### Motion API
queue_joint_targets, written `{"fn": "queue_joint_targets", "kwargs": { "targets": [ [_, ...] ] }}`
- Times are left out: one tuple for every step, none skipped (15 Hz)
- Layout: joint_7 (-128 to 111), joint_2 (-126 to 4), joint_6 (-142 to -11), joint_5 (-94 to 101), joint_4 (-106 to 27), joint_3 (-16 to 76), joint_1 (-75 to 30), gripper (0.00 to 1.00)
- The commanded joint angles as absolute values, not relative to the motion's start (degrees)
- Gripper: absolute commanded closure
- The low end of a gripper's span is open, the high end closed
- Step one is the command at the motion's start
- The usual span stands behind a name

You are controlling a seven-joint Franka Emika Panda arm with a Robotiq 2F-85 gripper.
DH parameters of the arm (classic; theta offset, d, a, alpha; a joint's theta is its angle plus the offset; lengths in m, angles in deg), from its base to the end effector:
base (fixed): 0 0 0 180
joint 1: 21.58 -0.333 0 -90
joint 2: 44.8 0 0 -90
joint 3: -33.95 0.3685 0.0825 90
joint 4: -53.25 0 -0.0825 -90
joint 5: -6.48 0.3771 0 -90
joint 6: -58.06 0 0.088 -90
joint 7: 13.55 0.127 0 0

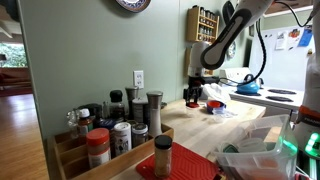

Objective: Pick up the red lunch box lid from the stacked lunch boxes and put it on the table, pick up the top clear stacked lunch box and put it on the table, pick up the red lunch box lid from the table and put it on the lunch box closer to the wall

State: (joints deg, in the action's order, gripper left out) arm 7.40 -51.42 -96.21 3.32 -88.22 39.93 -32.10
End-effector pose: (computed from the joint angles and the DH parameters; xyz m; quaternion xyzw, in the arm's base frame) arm 0.4742 0.1419 0.2965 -0.9984 0.0153 -0.0538 0.0105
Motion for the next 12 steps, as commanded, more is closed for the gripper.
{"fn": "queue_joint_targets", "kwargs": {
  "targets": [
    [8.9, -52.5, -99.2, 4.3, -89.0, 40.0, -32.1, 0.53],
    [8.6, -52.6, -99.7, 5.0, -89.0, 40.2, -32.1, 0.53],
    [8.8, -52.7, -100.0, 4.9, -89.0, 40.1, -32.1, 0.53],
    [8.9, -52.7, -100.2, 4.6, -89.0, 40.0, -32.2, 0.53],
    [8.8, -52.7, -100.1, 4.4, -89.0, 39.9, -32.2, 0.53],
    [8.8, -52.6, -100.1, 4.2, -89.0, 39.9, -32.2, 0.53],
    [9.0, -52.6, -99.9, 3.9, -89.0, 39.8, -32.3, 0.35],
    [9.1, -52.5, -99.7, 3.9, -88.9, 39.8, -32.3, 0.07],
    [9.0, -52.3, -99.6, 3.9, -88.9, 39.8, -32.3, 0.07],
    [9.0, -52.1, -99.5, 3.6, -88.9, 39.8, -32.3, 0.07],
    [8.9, -52.0, -99.3, 3.7, -88.9, 39.8, -32.3, 0.01],
    [8.9, -51.9, -99.2, 3.6, -88.9, 39.7, -32.3, 0.00]
  ]
}}
